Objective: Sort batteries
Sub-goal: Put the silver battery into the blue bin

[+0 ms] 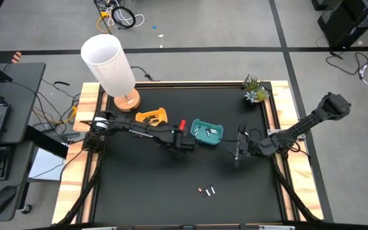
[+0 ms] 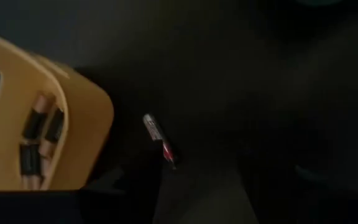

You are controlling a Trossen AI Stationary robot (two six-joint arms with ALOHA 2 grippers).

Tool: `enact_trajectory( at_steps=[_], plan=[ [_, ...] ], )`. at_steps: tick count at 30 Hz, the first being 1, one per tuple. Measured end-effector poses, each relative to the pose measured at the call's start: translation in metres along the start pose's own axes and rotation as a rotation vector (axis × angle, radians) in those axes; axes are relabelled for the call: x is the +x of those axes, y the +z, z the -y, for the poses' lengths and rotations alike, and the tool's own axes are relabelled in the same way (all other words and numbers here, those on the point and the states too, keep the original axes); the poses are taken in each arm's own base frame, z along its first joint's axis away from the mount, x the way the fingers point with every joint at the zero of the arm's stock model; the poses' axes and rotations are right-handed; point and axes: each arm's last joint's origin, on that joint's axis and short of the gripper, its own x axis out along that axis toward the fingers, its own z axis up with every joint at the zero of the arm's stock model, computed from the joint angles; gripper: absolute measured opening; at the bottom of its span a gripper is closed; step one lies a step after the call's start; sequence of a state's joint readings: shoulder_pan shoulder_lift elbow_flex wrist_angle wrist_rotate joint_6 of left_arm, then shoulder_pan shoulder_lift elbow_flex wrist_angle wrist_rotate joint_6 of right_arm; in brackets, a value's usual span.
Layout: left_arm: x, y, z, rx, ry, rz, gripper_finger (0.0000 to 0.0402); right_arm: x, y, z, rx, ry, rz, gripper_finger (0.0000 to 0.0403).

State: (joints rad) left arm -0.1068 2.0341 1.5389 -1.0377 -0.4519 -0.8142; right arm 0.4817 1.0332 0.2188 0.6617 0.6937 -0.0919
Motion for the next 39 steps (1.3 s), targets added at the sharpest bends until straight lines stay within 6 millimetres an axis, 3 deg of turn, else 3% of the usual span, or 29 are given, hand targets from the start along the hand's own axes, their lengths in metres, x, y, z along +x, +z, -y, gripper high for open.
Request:
enact_trajectory(
  at_steps=[7, 11, 19, 26, 30, 39],
  plan=[
    [-0.015, -0.034, 0.002, -0.083, -0.059, 0.006, 0.0218, -0.001, 0.001, -0.002, -0.005, 0.012, 0.011, 0.0123],
    [-0.016, -0.044, -0.005, -0.172, -0.060, 0.049, 0.0218, -0.001, 0.005, -0.002, 0.016, 0.015, 0.045, 0.0123],
    [0.017, -0.048, -0.018, -0.345, -0.097, 0.160, 0.0218, -0.002, 0.006, -0.002, 0.019, 0.033, 0.051, 0.0123],
    [0.019, -0.052, -0.020, -0.390, 0.013, 0.347, 0.0218, -0.001, 0.004, -0.002, 0.010, 0.035, 0.037, 0.0123],
    [0.021, -0.053, -0.019, -0.395, 0.012, 0.365, 0.0218, -0.001, 0.004, -0.002, 0.010, 0.034, 0.038, 0.0123],
    [0.051, -0.072, -0.025, -0.486, -0.023, 0.417, 0.0218, -0.001, 0.005, -0.002, 0.015, 0.034, 0.042, 0.0123]
  ],
)
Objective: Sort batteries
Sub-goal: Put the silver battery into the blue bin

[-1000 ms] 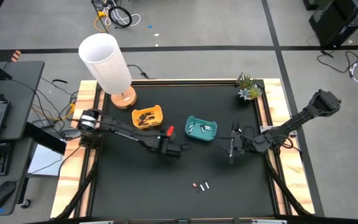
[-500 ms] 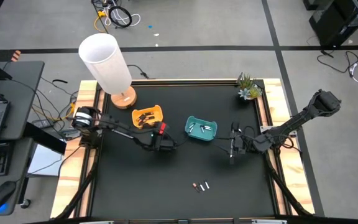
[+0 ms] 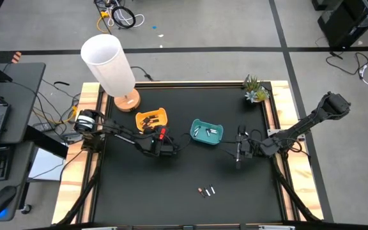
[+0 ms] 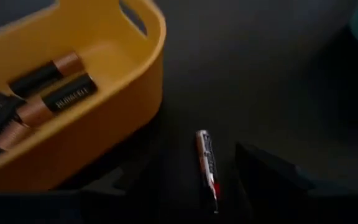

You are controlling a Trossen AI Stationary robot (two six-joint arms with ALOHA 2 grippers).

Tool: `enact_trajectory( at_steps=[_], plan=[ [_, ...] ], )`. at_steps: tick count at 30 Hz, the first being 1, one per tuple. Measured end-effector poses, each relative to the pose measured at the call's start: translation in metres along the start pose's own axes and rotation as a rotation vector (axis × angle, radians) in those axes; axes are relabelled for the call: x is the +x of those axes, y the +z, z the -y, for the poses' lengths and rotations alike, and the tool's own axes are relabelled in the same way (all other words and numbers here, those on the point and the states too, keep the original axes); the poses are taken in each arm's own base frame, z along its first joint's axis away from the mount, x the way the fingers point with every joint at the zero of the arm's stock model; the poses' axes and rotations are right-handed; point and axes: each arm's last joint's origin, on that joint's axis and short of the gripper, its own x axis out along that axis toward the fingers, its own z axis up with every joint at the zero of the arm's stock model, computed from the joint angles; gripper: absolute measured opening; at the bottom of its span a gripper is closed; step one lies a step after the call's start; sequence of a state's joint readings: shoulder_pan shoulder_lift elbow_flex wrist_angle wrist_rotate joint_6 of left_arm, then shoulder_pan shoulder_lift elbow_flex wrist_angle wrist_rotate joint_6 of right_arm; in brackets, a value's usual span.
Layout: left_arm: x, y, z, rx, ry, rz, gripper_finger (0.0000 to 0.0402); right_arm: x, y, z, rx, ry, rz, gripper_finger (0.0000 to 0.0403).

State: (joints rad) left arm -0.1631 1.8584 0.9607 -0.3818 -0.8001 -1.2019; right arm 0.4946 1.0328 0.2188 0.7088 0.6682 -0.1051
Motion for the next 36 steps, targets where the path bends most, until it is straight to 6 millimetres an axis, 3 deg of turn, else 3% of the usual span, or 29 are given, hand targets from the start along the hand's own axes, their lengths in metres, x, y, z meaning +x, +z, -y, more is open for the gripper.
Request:
enact_trajectory(
  at_steps=[6, 9, 12, 16, 23, 26, 32, 36],
  plan=[
    [0.006, -0.011, -0.007, -0.030, -0.038, -0.026, 0.0216, 0.000, 0.000, 0.000, -0.001, 0.000, 0.000, 0.0123],
    [0.006, -0.012, -0.008, -0.028, -0.046, -0.051, 0.0195, 0.000, 0.000, 0.000, -0.002, 0.000, 0.000, 0.0123],
    [0.006, -0.013, -0.008, -0.008, -0.058, -0.071, 0.0141, 0.000, 0.000, 0.000, -0.002, 0.000, 0.001, 0.0123],
    [0.005, -0.013, -0.007, 0.032, -0.076, -0.100, 0.0036, 0.000, 0.000, 0.000, -0.002, 0.001, 0.001, 0.0123],
    [0.002, -0.011, -0.001, 0.065, -0.108, -0.142, 0.0034, 0.000, 0.000, 0.000, -0.003, 0.000, 0.000, 0.0123],
    [-0.012, -0.003, 0.008, 0.114, -0.153, -0.147, 0.0034, 0.000, 0.000, 0.000, -0.003, 0.001, 0.000, 0.0123],
    [-0.072, 0.036, 0.032, 0.157, -0.301, 0.068, 0.0034, -0.001, 0.000, 0.000, -0.011, -0.021, 0.000, 0.0123],
    [-0.106, 0.040, 0.037, 0.248, -0.339, 0.191, 0.0034, -0.002, 0.001, -0.001, -0.011, -0.036, 0.009, 0.0123]
  ],
)
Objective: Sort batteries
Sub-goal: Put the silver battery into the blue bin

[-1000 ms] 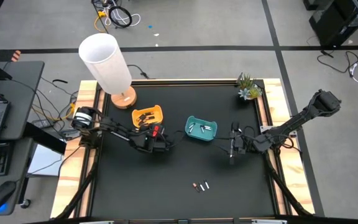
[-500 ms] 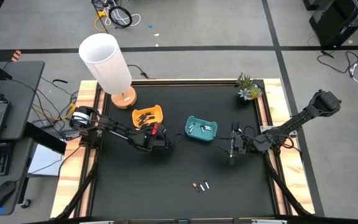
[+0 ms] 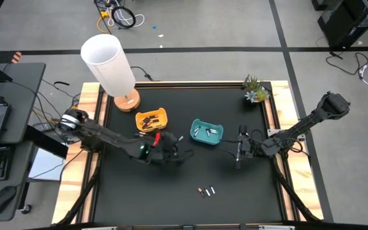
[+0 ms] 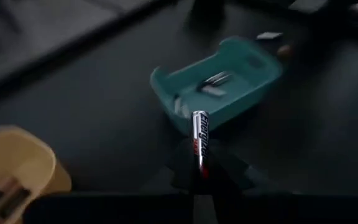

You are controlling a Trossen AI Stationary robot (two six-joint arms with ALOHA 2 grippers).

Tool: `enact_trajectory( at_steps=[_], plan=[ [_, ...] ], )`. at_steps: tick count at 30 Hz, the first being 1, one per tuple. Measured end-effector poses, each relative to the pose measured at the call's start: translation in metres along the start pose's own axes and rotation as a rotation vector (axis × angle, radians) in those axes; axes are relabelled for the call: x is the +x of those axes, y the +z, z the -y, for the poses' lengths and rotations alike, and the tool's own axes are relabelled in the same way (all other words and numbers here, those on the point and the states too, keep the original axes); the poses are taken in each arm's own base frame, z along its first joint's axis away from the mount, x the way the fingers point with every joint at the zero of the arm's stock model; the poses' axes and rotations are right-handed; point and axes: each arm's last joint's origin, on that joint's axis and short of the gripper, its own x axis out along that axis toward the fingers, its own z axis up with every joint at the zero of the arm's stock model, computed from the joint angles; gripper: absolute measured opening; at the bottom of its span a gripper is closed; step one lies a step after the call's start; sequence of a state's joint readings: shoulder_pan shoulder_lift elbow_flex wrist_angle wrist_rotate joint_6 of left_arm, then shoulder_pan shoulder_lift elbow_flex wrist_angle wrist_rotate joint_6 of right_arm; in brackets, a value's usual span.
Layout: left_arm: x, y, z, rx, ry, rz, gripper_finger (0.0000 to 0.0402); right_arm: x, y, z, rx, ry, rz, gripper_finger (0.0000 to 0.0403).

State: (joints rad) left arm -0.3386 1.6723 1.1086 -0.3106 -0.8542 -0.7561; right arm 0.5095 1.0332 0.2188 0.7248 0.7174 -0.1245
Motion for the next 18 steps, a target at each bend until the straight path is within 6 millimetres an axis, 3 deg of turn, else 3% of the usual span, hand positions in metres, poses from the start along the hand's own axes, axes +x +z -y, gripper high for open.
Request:
enact_trajectory(
  at_steps=[3, 6, 13, 18],
  plan=[
    [-0.011, -0.005, 0.003, 0.130, 0.038, 0.058, 0.0034, 0.000, 0.000, 0.000, 0.012, -0.002, -0.002, 0.0123],
    [-0.009, -0.020, -0.004, 0.264, 0.117, 0.078, 0.0037, 0.002, -0.002, 0.001, 0.019, -0.010, -0.012, 0.0123],
    [0.013, -0.057, -0.045, 0.441, 0.300, 0.062, 0.0039, 0.012, 0.002, 0.010, 0.064, -0.157, 0.048, 0.0123],
    [0.027, -0.062, -0.061, 0.450, 0.211, 0.069, 0.0040, 0.022, 0.012, 0.025, 0.049, -0.191, 0.136, 0.0123]
  ],
)
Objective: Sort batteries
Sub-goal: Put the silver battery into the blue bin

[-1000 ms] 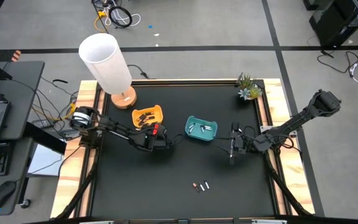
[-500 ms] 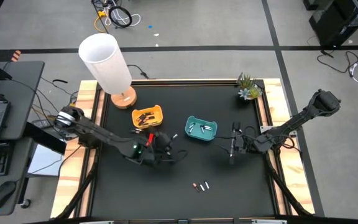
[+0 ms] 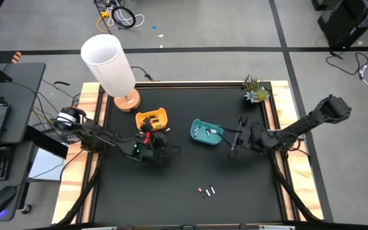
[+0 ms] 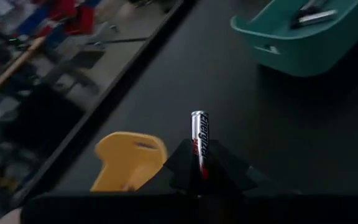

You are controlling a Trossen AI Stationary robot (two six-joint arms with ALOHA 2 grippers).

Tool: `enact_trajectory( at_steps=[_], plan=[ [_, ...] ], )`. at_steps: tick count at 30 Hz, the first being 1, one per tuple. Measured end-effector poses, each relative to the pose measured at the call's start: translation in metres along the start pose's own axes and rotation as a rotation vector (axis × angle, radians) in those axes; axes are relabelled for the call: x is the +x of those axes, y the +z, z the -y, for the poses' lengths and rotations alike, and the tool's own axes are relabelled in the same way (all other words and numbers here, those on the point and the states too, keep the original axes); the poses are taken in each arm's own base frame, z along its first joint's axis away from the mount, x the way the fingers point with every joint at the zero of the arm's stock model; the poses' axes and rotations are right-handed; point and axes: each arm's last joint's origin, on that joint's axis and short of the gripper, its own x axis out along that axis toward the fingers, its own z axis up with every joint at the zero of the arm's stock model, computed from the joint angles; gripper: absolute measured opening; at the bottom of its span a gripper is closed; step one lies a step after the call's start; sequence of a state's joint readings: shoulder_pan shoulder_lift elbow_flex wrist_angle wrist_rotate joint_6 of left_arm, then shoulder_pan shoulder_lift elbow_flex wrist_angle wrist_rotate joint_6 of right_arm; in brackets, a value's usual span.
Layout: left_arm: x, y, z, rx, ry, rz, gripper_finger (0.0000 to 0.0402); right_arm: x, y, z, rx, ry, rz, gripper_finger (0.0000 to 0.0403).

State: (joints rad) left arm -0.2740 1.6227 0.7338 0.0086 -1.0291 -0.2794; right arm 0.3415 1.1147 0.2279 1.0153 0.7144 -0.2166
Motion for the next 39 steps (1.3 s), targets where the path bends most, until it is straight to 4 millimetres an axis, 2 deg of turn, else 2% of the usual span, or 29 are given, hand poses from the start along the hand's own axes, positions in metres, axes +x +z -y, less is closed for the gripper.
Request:
enact_trajectory(
  at_steps=[2, 7, 11, 18, 22, 25, 30, 33, 36, 39],
  plan=[
    [0.006, 0.001, -0.002, -0.033, -0.062, 0.036, 0.0040, 0.005, 0.003, 0.003, 0.021, 0.020, 0.019, 0.0123],
    [0.023, 0.017, -0.007, -0.039, -0.365, 0.184, 0.0041, 0.014, 0.004, 0.008, 0.108, 0.068, 0.033, 0.0123],
    [0.041, 0.031, -0.023, -0.080, -0.457, 0.296, 0.0041, 0.021, 0.004, 0.008, 0.158, 0.049, 0.023, 0.0123],
    [0.069, 0.050, -0.050, -0.173, -0.659, 0.405, 0.0041, 0.041, 0.001, -0.006, 0.139, 0.041, -0.019, 0.0123],
    [0.078, 0.060, -0.046, -0.164, -0.729, 0.434, 0.0044, 0.053, 0.003, -0.013, 0.112, -0.036, -0.036, 0.0123],
    [0.086, 0.063, -0.039, -0.110, -0.735, 0.444, 0.0044, 0.054, 0.010, -0.017, 0.060, -0.117, -0.054, 0.0123],
    [0.101, 0.055, -0.024, -0.045, -0.736, 0.419, 0.0045, 0.042, 0.038, -0.020, -0.024, -0.232, -0.099, 0.0123],
    [0.108, 0.053, -0.021, -0.051, -0.735, 0.431, 0.0045, 0.033, 0.049, -0.017, -0.050, -0.234, -0.129, 0.0123],
    [0.116, 0.056, -0.021, -0.054, -0.757, 0.409, 0.0045, 0.027, 0.049, -0.011, -0.047, -0.229, -0.174, 0.0123],
    [0.127, 0.064, -0.019, -0.046, -0.796, 0.342, 0.0045, 0.027, 0.037, -0.001, -0.023, -0.211, -0.274, 0.0119]
  ],
)
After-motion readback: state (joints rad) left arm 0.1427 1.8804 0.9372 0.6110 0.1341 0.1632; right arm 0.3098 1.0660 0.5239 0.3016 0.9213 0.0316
